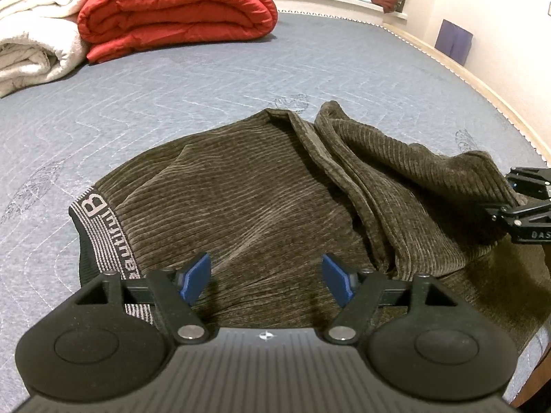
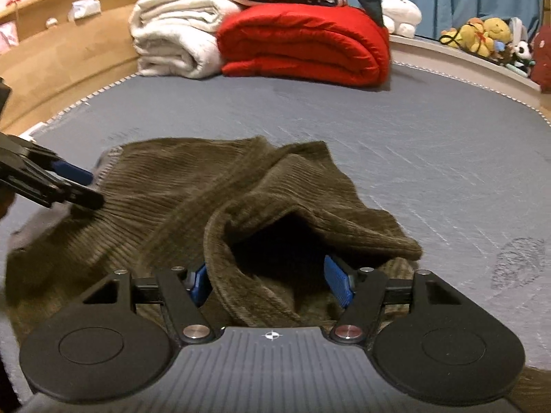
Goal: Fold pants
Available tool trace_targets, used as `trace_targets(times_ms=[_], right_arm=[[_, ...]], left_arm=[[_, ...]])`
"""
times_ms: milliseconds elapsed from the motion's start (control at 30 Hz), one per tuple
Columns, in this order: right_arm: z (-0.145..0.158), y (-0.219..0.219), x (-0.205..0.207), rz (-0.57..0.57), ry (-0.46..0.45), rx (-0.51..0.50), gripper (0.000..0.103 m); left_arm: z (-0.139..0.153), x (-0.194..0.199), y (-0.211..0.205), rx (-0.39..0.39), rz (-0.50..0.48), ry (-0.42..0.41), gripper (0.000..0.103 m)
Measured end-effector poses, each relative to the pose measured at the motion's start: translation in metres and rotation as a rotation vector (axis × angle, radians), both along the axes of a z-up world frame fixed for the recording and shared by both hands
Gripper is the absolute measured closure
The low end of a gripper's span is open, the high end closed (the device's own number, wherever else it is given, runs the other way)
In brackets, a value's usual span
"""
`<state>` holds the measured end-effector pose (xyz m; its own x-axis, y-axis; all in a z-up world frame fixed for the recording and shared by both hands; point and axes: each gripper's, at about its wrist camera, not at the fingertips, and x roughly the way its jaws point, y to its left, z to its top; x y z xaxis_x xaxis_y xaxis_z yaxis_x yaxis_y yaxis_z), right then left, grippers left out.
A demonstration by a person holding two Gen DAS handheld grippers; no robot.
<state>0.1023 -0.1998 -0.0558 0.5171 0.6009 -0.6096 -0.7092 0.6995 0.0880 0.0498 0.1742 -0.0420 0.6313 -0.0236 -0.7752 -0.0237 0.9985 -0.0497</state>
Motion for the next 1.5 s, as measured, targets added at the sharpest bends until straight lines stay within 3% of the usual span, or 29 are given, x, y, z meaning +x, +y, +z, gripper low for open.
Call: trace_targets(times_ms=[133, 200, 333, 400, 467, 533, 600, 667, 767, 900, 1033, 1367, 1433, 1467, 1500], right_arm=[[-0.001, -0.001, -0.002, 0.025, -0.013, 0.012, 0.089], [0.005, -0.004, -0.006, 0.076, -0.013, 0.052, 0.093], [0.022, -0.006, -0.024, 0.321, 0.063, 0.150, 0.094], [0.024, -0.002, -0.035, 0.458, 0.138, 0.151, 0.094], [0.017, 0.005, -0.044, 0.518, 0.173, 0.100, 0.093], [0.010, 0.010, -0.044, 0.489, 0.163, 0.051, 0.090], [0.010, 0.009, -0.037, 0.436, 0.169, 0.068, 0.081], [0.014, 0.001, -0.028, 0.370, 0.174, 0.127, 0.047], [0.019, -0.011, -0.013, 0.285, 0.184, 0.231, 0.032], [0.014, -0.023, 0.016, 0.135, 0.256, 0.300, 0.029], [-0.008, -0.027, 0.045, -0.007, 0.420, 0.356, 0.025], [-0.031, -0.018, 0.078, -0.091, 0.628, 0.454, 0.024], [-0.042, -0.015, 0.085, -0.159, 0.672, 0.417, 0.031], [-0.047, -0.014, 0.088, -0.190, 0.691, 0.399, 0.045], [-0.049, -0.013, 0.089, -0.201, 0.699, 0.390, 0.052]], left_arm=[[-0.001, 0.001, 0.001, -0.002, 0.002, 0.001, 0.026], [-0.001, 0.001, 0.000, -0.001, 0.000, 0.002, 0.026], [-0.001, 0.001, 0.000, -0.001, -0.001, 0.003, 0.026], [-0.002, 0.002, 0.000, 0.001, -0.001, 0.005, 0.026], [-0.003, 0.003, 0.000, 0.002, 0.002, 0.010, 0.026], [-0.004, 0.003, -0.002, 0.002, 0.001, 0.011, 0.026], [-0.004, 0.003, -0.002, 0.000, -0.001, 0.010, 0.026], [-0.003, 0.003, -0.002, -0.003, -0.002, 0.008, 0.026], [-0.005, 0.004, -0.001, 0.001, 0.001, 0.011, 0.025], [-0.008, 0.007, -0.002, 0.007, 0.005, 0.022, 0.025], [-0.007, 0.009, -0.008, 0.006, -0.004, 0.021, 0.025], [-0.014, 0.017, -0.016, 0.014, 0.006, 0.041, 0.025], [-0.014, 0.019, -0.016, 0.013, 0.012, 0.039, 0.025], [-0.015, 0.020, -0.016, 0.013, 0.020, 0.039, 0.025], [-0.015, 0.022, -0.015, 0.012, 0.031, 0.038, 0.025]])
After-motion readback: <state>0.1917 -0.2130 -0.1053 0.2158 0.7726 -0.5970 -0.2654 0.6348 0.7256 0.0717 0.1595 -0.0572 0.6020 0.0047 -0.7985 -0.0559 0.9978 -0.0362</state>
